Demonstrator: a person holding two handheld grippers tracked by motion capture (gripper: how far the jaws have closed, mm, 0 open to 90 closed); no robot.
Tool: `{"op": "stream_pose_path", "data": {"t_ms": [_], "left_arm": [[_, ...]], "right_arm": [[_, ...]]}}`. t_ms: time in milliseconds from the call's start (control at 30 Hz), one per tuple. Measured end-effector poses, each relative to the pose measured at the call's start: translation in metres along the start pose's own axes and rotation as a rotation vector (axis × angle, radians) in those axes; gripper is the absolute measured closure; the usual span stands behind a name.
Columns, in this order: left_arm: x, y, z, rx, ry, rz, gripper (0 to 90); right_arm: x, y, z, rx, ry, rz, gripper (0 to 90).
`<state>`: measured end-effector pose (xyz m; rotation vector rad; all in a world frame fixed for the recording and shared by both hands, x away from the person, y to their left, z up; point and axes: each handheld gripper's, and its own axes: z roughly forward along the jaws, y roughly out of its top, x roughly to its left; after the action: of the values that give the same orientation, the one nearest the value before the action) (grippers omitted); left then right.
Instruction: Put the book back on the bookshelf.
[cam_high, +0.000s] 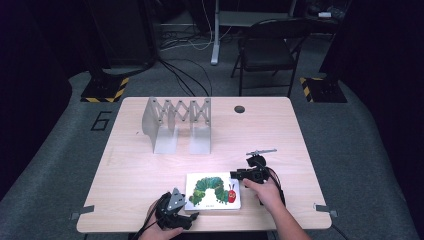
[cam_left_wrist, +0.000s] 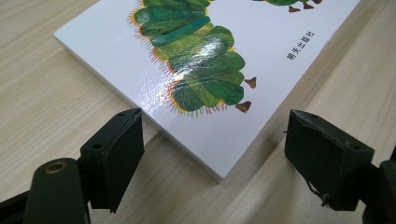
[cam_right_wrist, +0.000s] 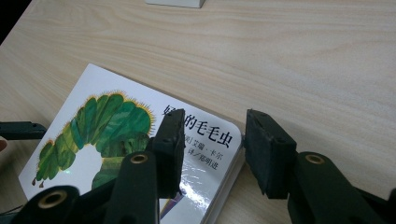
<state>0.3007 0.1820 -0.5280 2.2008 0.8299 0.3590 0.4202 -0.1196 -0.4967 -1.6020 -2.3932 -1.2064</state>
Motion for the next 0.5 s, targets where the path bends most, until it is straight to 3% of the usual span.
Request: {"op": "stream_pose_path", "data": {"t_ms": [200, 500], "left_arm": [[-0.001, 0.001, 0.001, 0.006, 0.003, 0.004, 17.1], [-0.003, 0.001, 0.003, 0.004, 0.038, -0.028, 12.1]], "right_arm": [[0.002, 0.000, -0.005, -0.007, 0.008, 0.011, 58.6], [0.008, 0.001, -0.013, -0.033, 0.044, 0.007, 59.1]]}}
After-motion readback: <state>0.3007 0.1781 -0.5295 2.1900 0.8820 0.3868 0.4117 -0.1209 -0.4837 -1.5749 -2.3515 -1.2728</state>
